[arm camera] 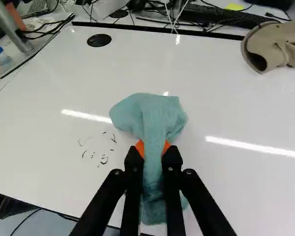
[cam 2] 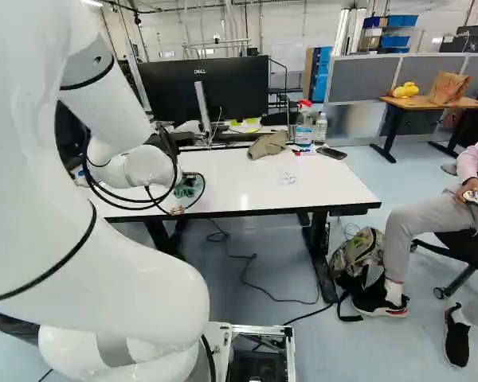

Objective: Clean the table with the green towel

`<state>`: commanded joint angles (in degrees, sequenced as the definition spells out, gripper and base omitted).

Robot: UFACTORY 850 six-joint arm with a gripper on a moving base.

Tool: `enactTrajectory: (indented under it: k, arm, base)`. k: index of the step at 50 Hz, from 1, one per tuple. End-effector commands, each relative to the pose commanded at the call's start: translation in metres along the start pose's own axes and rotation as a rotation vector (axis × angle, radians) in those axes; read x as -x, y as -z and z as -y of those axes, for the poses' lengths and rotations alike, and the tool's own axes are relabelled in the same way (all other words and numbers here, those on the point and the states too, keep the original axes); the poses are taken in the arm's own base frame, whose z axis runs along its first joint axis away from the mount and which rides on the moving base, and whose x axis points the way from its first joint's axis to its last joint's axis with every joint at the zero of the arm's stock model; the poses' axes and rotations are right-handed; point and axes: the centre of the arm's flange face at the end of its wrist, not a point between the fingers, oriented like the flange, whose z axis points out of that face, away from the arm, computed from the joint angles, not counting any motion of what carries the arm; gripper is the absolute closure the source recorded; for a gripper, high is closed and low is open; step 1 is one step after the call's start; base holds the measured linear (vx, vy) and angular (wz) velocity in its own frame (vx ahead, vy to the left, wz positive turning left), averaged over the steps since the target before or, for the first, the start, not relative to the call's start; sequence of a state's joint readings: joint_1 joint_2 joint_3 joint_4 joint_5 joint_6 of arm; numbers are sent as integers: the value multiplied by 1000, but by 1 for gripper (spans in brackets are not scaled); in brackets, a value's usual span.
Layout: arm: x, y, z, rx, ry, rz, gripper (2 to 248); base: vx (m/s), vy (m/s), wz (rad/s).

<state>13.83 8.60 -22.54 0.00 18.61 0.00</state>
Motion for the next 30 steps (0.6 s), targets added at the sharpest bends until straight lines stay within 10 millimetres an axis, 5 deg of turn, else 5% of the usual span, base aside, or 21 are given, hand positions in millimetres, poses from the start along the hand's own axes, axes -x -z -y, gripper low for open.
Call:
enactTrajectory:
  k: [30]
  arm:
    - [6, 6, -24, 53, -45, -2, 200]
  base:
    - [0, 0, 0]
